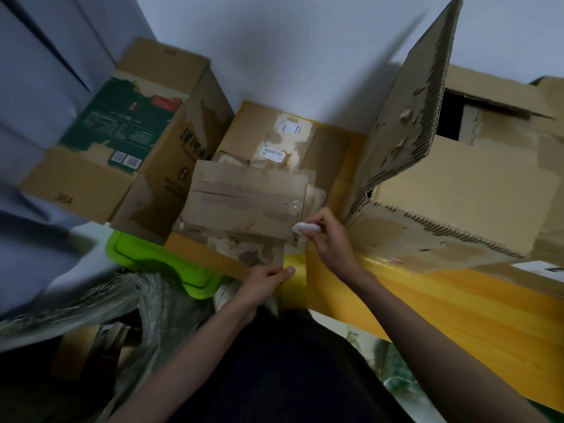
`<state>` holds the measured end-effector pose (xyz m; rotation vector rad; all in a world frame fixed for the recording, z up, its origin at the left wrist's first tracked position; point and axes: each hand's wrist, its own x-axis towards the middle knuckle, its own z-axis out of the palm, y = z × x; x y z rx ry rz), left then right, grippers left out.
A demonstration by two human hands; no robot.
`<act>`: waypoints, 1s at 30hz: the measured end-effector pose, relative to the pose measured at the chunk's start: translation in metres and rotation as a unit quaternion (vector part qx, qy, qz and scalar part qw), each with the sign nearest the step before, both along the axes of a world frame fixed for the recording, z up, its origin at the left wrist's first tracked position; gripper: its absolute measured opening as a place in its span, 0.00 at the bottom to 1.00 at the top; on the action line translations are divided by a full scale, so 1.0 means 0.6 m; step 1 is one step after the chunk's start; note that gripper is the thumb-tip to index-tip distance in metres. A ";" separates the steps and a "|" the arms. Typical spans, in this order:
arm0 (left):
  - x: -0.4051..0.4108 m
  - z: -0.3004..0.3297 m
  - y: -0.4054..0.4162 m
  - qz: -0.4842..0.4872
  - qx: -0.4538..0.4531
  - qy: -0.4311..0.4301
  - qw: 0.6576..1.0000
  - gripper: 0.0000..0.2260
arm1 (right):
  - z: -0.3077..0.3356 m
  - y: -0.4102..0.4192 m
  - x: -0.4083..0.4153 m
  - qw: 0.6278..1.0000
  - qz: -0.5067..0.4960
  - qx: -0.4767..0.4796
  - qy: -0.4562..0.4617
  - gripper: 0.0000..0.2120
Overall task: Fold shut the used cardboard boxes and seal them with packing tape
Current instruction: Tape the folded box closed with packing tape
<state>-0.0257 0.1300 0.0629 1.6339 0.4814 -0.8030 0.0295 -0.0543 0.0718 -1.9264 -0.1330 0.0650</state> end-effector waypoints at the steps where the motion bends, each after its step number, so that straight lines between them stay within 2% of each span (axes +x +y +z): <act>1: 0.000 0.002 0.001 -0.005 -0.001 -0.003 1.000 0.13 | 0.003 0.000 -0.001 1.000 -0.008 -0.003 -0.004 0.07; 7: 0.007 0.007 0.010 -0.020 0.013 -0.006 1.000 0.13 | -0.002 -0.016 -0.019 0.997 0.003 -0.061 -0.057 0.08; 11: 0.009 0.005 0.014 -0.027 0.015 -0.006 1.000 0.14 | -0.007 -0.018 -0.041 0.994 0.019 -0.094 -0.042 0.12; 17: 0.010 0.005 0.013 -0.022 -0.002 0.009 1.000 0.10 | -0.013 -0.009 -0.053 0.992 0.051 -0.108 -0.045 0.08; 24: 0.010 0.005 0.014 -0.021 -0.012 0.016 1.000 0.12 | -0.019 0.004 -0.046 0.989 0.042 -0.140 -0.032 0.06; 30: 0.009 0.005 0.018 -0.017 -0.026 0.025 0.999 0.10 | -0.023 0.011 -0.037 0.984 0.065 -0.163 -0.018 0.07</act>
